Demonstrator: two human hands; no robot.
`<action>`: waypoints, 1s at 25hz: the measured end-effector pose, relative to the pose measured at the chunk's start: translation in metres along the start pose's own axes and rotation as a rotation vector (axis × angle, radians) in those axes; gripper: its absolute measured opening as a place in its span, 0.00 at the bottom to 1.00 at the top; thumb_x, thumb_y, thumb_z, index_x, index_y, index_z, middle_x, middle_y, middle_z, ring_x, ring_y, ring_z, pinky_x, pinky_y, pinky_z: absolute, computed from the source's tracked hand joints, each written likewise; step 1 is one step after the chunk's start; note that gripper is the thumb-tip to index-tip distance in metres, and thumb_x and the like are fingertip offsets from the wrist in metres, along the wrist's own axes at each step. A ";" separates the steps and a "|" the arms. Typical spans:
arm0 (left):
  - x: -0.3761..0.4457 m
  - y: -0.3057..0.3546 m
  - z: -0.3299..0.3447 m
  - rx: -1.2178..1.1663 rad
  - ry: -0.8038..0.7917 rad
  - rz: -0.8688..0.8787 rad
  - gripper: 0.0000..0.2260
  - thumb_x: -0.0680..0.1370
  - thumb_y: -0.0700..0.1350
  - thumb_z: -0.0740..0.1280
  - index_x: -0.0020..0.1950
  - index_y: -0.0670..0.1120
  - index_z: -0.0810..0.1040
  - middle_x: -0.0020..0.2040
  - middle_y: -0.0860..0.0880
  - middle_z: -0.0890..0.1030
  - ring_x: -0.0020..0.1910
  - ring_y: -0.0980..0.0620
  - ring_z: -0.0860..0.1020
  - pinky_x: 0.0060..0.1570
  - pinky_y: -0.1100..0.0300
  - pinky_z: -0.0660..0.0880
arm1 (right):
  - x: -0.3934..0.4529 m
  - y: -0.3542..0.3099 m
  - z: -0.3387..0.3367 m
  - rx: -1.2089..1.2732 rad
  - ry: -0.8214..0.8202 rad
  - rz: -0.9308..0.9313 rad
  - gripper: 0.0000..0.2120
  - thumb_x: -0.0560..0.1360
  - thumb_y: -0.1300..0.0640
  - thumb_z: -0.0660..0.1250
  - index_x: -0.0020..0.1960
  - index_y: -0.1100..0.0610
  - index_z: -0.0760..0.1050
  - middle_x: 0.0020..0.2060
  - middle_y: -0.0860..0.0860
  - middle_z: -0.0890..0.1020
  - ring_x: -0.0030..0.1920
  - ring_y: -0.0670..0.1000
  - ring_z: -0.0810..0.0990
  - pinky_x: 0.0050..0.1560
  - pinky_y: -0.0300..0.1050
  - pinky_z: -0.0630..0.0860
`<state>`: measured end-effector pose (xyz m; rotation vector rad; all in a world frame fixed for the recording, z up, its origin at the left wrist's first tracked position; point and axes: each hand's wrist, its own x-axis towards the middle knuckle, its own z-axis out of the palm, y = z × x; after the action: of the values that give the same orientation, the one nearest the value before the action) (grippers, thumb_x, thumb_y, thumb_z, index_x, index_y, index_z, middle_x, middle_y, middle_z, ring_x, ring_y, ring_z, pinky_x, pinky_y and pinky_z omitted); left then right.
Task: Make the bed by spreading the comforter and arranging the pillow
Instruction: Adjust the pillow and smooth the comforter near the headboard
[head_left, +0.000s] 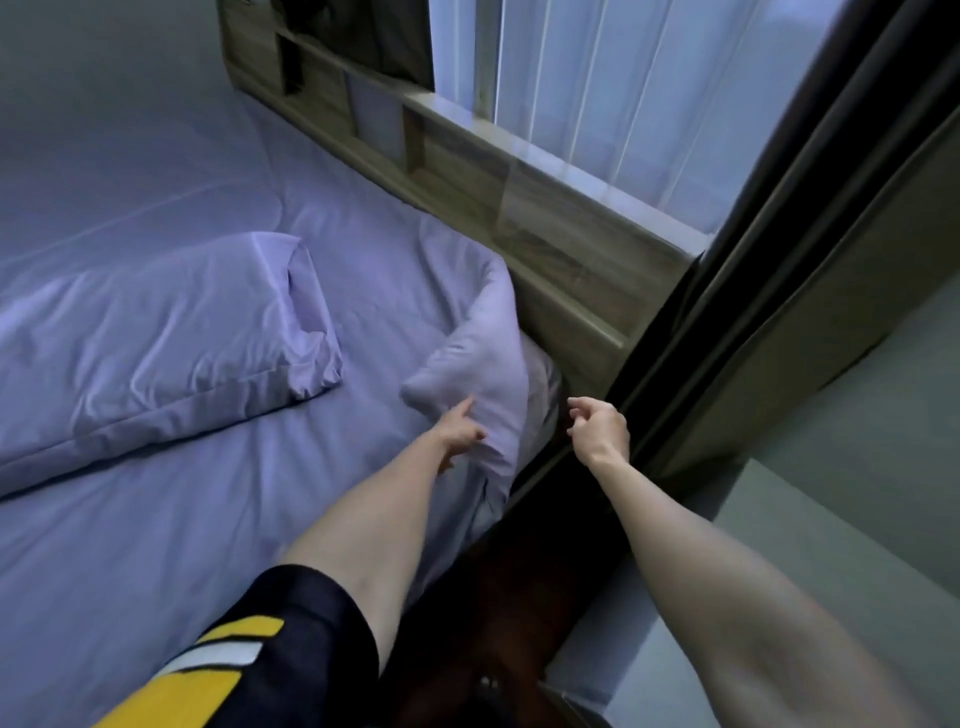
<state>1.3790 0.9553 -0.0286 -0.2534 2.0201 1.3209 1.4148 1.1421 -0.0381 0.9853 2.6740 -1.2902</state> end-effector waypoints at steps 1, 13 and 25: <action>0.003 -0.001 -0.006 0.080 0.037 0.053 0.30 0.80 0.40 0.61 0.79 0.51 0.53 0.73 0.48 0.65 0.68 0.47 0.67 0.65 0.53 0.67 | 0.002 -0.002 -0.004 -0.073 -0.018 -0.021 0.17 0.78 0.59 0.59 0.62 0.50 0.78 0.58 0.53 0.82 0.58 0.57 0.80 0.61 0.47 0.75; 0.086 -0.070 -0.122 0.783 0.160 -0.014 0.32 0.79 0.53 0.62 0.79 0.53 0.51 0.79 0.44 0.50 0.78 0.45 0.50 0.75 0.48 0.54 | 0.068 -0.068 0.069 0.078 -0.254 0.057 0.53 0.68 0.29 0.65 0.79 0.48 0.39 0.79 0.51 0.47 0.77 0.58 0.54 0.74 0.59 0.56; 0.182 -0.037 -0.118 1.088 0.066 0.121 0.32 0.80 0.58 0.57 0.78 0.57 0.43 0.79 0.48 0.37 0.78 0.45 0.39 0.75 0.43 0.43 | 0.161 -0.008 0.052 -0.852 -0.082 -0.095 0.34 0.78 0.58 0.58 0.79 0.50 0.45 0.78 0.55 0.47 0.77 0.60 0.49 0.75 0.55 0.55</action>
<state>1.2112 0.8735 -0.1449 0.3364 2.5162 0.1302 1.2686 1.1879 -0.1106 0.6538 2.7596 -0.0991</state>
